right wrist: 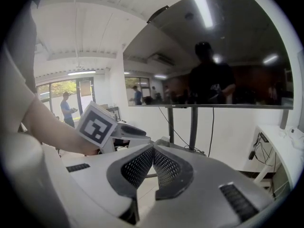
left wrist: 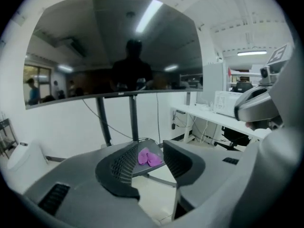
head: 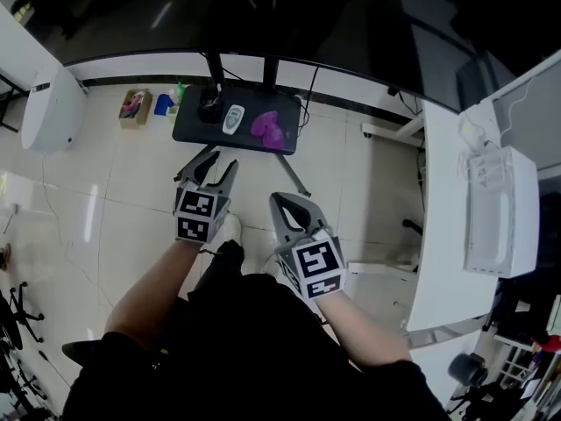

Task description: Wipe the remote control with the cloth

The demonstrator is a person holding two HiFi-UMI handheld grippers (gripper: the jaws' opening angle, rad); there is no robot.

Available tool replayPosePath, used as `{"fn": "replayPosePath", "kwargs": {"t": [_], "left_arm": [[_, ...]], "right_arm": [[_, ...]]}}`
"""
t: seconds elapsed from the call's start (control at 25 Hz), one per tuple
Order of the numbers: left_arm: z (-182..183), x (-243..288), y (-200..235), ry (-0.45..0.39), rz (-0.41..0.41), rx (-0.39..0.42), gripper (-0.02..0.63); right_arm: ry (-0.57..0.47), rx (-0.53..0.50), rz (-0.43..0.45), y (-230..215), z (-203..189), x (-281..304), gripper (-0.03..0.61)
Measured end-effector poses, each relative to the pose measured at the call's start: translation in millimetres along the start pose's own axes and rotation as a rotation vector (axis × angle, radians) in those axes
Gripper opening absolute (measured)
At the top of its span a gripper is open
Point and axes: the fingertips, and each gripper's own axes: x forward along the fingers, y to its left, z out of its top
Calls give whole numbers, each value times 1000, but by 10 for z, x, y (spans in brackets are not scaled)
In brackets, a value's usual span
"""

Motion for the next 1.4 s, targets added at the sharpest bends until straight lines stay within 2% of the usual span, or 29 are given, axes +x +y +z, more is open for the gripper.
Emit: {"fn": "replayPosePath", "kwargs": {"t": [0.12, 0.24, 0.48, 0.64, 0.92, 1.24, 1.32, 1.4], "left_arm": [[-304, 467, 378, 78, 30, -67, 206], [-546, 949, 650, 139, 28, -99, 243], [-1141, 1965, 1083, 254, 38, -141, 295], [-1548, 2432, 1232, 320, 47, -185, 296], [-1943, 2830, 1331, 377, 68, -200, 296], [-1949, 3096, 1390, 382, 43, -226, 295], [-1964, 3105, 1396, 388, 46, -214, 252], [-1953, 3096, 1388, 390, 41, -203, 250]], "right_arm": [[50, 26, -13, -83, -91, 202, 6], [85, 55, -39, -162, -196, 471, 6], [91, 116, -71, -329, -280, 1023, 6], [113, 160, -85, -438, -421, 1318, 5], [137, 189, -85, -445, -683, 1556, 5], [161, 211, -86, -451, -902, 1620, 5], [162, 206, -95, -504, -949, 1632, 5], [172, 202, -117, -610, -950, 1674, 6]]}}
